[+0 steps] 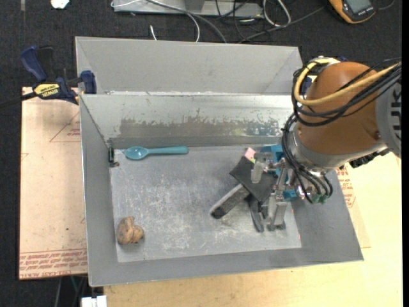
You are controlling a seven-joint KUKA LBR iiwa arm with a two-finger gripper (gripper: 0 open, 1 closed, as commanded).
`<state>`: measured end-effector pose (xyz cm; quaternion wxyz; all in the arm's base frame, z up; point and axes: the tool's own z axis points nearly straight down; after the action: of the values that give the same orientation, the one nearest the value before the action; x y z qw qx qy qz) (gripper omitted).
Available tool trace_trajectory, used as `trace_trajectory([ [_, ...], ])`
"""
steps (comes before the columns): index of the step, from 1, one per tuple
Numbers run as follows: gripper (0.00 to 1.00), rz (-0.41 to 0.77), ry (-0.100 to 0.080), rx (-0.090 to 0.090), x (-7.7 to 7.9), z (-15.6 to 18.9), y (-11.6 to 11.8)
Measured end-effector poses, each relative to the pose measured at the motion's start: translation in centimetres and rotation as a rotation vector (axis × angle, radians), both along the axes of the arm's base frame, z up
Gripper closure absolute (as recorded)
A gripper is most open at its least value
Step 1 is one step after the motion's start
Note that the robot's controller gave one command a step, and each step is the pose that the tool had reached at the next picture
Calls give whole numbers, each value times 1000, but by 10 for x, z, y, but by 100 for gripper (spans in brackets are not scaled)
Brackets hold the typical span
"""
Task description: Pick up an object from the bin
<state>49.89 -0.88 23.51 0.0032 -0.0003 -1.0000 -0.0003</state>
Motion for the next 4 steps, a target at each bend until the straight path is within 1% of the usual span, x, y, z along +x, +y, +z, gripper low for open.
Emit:
trace_trajectory([
  [1, 0, 0, -7, 0, 1, 3, 0],
  [2, 0, 29, -15, 0, 27, -53, 6],
  [3, 0, 38, -15, 0, 52, -120, 9],
  [4, 0, 123, -18, 0, 45, -147, 10],
])
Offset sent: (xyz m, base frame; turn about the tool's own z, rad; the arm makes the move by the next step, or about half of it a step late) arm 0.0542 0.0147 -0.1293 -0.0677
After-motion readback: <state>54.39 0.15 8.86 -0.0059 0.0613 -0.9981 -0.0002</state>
